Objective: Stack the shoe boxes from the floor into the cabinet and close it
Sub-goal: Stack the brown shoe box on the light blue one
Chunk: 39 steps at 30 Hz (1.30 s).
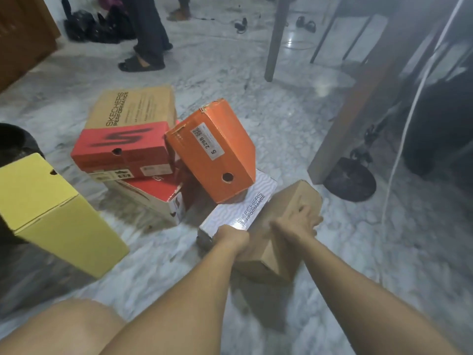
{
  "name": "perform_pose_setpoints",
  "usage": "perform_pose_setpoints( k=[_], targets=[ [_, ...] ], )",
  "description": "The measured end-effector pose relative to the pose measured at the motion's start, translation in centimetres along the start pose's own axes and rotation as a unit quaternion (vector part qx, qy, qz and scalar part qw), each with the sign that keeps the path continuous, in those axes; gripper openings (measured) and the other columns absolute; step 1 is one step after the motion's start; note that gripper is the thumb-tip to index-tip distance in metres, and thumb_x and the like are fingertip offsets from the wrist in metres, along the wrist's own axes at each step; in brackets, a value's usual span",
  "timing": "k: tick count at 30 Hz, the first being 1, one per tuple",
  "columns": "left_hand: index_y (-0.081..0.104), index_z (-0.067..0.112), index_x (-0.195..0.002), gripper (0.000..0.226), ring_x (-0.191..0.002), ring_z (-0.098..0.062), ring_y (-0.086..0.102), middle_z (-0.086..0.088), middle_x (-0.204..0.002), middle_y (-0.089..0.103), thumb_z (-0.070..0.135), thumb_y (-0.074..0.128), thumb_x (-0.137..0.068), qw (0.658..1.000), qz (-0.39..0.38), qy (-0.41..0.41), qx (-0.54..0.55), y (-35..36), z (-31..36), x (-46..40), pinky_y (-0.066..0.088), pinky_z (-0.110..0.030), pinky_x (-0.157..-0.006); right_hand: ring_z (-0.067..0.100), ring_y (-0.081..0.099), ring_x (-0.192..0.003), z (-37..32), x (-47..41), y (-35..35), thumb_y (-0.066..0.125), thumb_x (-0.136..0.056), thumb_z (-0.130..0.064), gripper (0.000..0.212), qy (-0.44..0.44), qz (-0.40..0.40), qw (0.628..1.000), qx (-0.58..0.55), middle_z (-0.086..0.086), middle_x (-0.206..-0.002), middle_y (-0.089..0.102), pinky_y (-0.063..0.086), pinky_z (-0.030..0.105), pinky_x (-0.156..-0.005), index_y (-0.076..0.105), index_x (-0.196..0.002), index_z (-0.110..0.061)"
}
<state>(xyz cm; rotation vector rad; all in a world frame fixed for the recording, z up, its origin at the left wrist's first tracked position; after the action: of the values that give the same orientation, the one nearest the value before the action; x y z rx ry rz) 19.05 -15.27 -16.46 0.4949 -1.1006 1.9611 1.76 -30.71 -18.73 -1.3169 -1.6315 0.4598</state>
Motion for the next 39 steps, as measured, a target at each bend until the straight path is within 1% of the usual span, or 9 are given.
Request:
perform_pose_setpoints(
  k=[8,14,17,19,22,26,31,36,39],
  targets=[
    [0.051,-0.001,-0.130,0.048,-0.123,-0.033,0.050,-0.019,-0.135,0.052,0.018,0.058,-0.086,0.998,0.011,-0.033,0.059,1.4,-2.6,1.4,0.046,-0.033,-0.100,0.035,0.054,-0.104,7.6,0.9,-0.9,0.076,-0.046,-0.033,0.085,0.110,-0.041,0.964,-0.237,0.016,-0.124,0.047,0.053,0.048,-0.083,0.013,-0.103,-0.030],
    [0.043,0.001,-0.135,0.049,-0.115,-0.037,0.054,-0.016,-0.118,0.050,0.014,0.059,-0.090,0.988,-0.098,-0.086,0.080,4.4,-5.0,2.3,0.048,-0.046,-0.084,0.027,0.053,-0.097,10.8,4.2,0.9,0.069,-0.065,-0.025,0.061,0.164,-0.090,0.951,-0.247,0.005,-0.108,0.045,0.050,0.049,-0.075,0.033,-0.111,-0.006],
    [0.037,0.004,-0.139,0.055,-0.115,-0.042,0.053,-0.017,-0.127,0.047,0.019,0.059,-0.091,0.982,-0.135,-0.107,0.076,5.2,-5.8,2.5,0.049,-0.060,-0.086,0.026,0.049,-0.118,12.1,4.1,0.3,0.068,-0.070,-0.021,0.066,0.200,-0.048,0.934,-0.292,0.011,-0.141,0.038,0.050,0.050,-0.067,0.028,-0.120,-0.004],
    [0.033,0.005,-0.142,0.059,-0.117,-0.042,0.051,-0.018,-0.138,0.043,0.019,0.059,-0.091,0.981,-0.143,-0.108,0.076,5.6,-5.9,2.4,0.048,-0.063,-0.088,0.038,0.022,-0.140,12.7,2.1,-3.0,0.074,-0.069,-0.023,0.102,0.191,0.048,0.959,-0.206,0.015,-0.158,0.003,0.043,0.056,-0.099,0.009,-0.146,-0.007],
    [0.034,0.004,-0.141,0.057,-0.116,-0.042,0.051,-0.019,-0.135,0.044,0.019,0.058,-0.091,0.980,-0.155,-0.104,0.061,6.5,-6.1,2.1,0.049,-0.063,-0.087,0.039,0.003,-0.147,12.0,-1.8,-5.9,0.076,-0.072,-0.030,0.110,0.115,0.054,0.991,-0.052,0.009,-0.162,-0.002,0.020,0.056,-0.116,0.002,-0.154,-0.019],
    [0.030,0.003,-0.144,0.061,-0.120,-0.041,0.050,-0.017,-0.145,0.035,0.022,0.057,-0.093,0.976,-0.202,-0.073,-0.023,8.4,-5.9,2.8,0.050,-0.054,-0.090,0.037,0.032,-0.139,12.0,-3.9,-5.4,0.073,-0.077,-0.035,0.100,0.052,-0.070,0.996,-0.008,0.012,-0.156,0.029,0.038,0.042,-0.101,0.011,-0.154,-0.015],
    [0.035,0.005,-0.144,0.072,-0.124,-0.036,0.049,-0.018,-0.144,0.039,0.029,0.070,-0.085,0.966,-0.242,-0.075,-0.056,8.8,-6.7,3.4,0.050,-0.044,-0.087,0.029,0.056,-0.108,13.4,-2.7,-4.1,0.066,-0.081,-0.043,0.063,0.044,-0.076,0.995,0.042,0.010,-0.125,0.058,0.048,0.038,-0.083,0.050,-0.134,-0.013],
    [0.024,0.008,-0.148,0.080,-0.133,-0.038,0.039,-0.022,-0.148,0.033,0.027,0.070,-0.085,0.956,-0.270,-0.101,-0.055,7.4,-7.7,4.7,0.035,-0.066,-0.101,0.025,0.059,-0.083,14.4,-0.5,-4.7,0.064,-0.077,-0.037,0.034,0.051,-0.035,0.998,0.004,0.007,-0.090,0.063,0.049,0.035,-0.069,0.064,-0.097,-0.010],
    [0.030,0.005,-0.143,0.073,-0.116,-0.033,0.055,-0.023,-0.135,0.045,0.021,0.071,-0.085,0.960,-0.263,-0.083,-0.045,6.1,-7.3,5.3,0.035,-0.067,-0.102,0.023,0.061,-0.074,13.8,1.4,-6.9,0.062,-0.070,-0.038,0.031,0.045,-0.018,0.997,0.056,0.008,-0.087,0.067,0.047,0.030,-0.059,0.065,-0.085,-0.011]
  ],
)
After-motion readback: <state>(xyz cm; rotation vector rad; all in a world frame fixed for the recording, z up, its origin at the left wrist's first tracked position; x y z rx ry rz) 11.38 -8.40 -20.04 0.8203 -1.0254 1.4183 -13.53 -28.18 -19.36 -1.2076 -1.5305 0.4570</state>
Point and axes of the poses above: each hand's wrist, its own x-axis away from the middle knuckle, its own y-axis out of the palm, z = x × y, the point moved 10 cm from there along -x, towards the middle knuckle
